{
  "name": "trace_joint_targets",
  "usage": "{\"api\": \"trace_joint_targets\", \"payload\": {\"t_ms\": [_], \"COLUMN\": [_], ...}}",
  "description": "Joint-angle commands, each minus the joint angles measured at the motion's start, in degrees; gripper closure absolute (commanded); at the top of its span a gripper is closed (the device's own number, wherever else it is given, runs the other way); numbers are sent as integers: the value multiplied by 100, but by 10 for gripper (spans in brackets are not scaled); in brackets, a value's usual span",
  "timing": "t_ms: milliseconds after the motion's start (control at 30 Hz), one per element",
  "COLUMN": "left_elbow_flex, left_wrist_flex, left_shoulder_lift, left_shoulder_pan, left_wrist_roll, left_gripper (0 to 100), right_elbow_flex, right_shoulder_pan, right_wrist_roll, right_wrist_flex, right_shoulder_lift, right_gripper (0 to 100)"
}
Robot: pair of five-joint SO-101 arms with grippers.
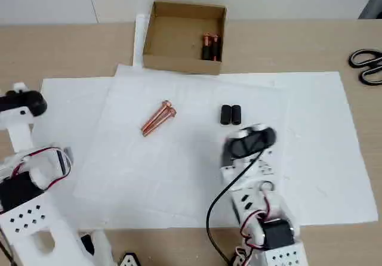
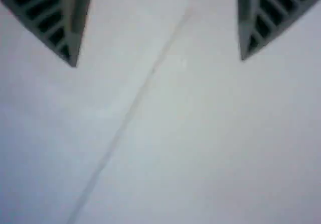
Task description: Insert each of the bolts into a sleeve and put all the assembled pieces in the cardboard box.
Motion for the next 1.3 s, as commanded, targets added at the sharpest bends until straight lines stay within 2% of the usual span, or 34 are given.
{"api": "trace_joint_targets", "payload": {"t_ms": [0, 100, 200, 400, 667, 800, 967, 1167, 1267], "left_elbow_flex": [-215, -215, -215, -207, 382, 611, 620, 611, 611], "left_wrist_flex": [220, 290, 290, 281, -229, -378, -378, -352, -352], "left_shoulder_lift": [-18, -53, -53, -53, -62, -62, -62, -62, -62], "left_shoulder_pan": [97, 440, 765, 1257, 1609, 1670, 1679, 1679, 1679], "left_wrist_roll": [-123, -114, -105, -88, 501, 501, 501, 501, 501], "left_gripper": [802, 802, 802, 802, 802, 802, 803, 803, 803], "right_elbow_flex": [-1204, -2470, -3736, -6136, -9002, -10013, -10734, -10971, -10998], "right_shoulder_pan": [760, 998, 1007, 936, 312, -31, -180, -259, -374], "right_wrist_roll": [545, 642, 800, 791, 589, 114, 88, 88, 97], "right_wrist_flex": [119, 207, 215, 171, -462, -1288, -2765, -4699, -5147], "right_shoulder_lift": [-13, 180, 1068, 4154, 7732, 9077, 10615, 12145, 12585], "right_gripper": [995, 995, 995, 995, 995, 995, 995, 995, 995]}}
